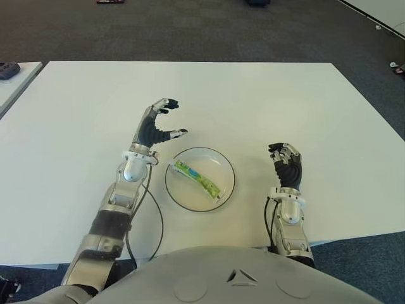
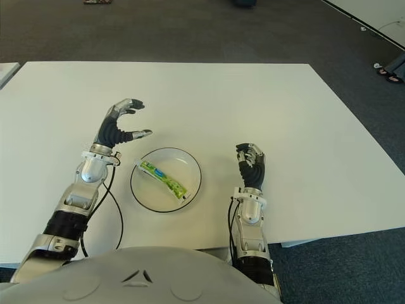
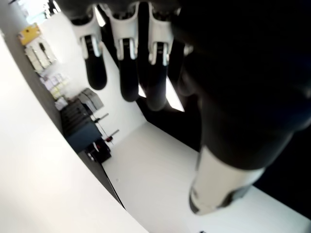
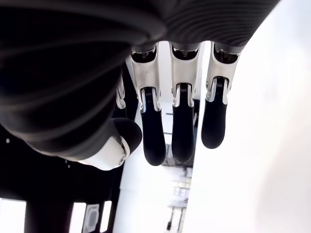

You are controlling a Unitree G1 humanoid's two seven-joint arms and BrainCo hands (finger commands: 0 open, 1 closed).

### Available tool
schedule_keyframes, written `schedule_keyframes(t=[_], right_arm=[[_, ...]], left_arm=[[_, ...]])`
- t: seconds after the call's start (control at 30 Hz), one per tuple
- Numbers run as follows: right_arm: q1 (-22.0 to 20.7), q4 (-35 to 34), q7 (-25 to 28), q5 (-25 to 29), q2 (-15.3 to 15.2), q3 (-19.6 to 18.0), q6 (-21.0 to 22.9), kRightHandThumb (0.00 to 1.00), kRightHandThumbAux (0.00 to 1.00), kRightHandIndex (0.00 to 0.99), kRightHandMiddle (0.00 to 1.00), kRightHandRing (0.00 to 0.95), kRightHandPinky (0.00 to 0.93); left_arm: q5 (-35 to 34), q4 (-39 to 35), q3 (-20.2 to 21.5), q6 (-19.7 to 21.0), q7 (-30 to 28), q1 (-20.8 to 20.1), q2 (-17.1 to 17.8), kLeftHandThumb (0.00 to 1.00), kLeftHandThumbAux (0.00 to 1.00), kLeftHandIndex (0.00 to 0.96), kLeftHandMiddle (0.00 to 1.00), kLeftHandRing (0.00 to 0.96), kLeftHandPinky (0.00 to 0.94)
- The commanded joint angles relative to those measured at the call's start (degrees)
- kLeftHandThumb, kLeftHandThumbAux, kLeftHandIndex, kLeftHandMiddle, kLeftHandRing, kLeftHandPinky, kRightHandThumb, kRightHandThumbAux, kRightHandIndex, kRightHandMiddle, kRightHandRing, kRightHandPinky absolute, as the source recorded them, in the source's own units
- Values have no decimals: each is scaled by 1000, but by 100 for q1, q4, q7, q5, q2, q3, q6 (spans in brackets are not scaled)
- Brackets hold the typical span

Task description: Put the toothpaste on the table into the plate.

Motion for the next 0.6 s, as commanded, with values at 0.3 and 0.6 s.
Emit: schedule_keyframes(t=[0.3,0.6], right_arm=[[-209,215,58,17,-1,27,-9,700,734,424,439,413,399],[-357,277,22,-32,-2,44,-2,700,732,425,456,431,427]], left_arm=[[-147,-44,246,686,351,29,-414,0,930,334,388,348,317],[-412,609,465,383,389,-1,-440,0,930,358,404,365,335]])
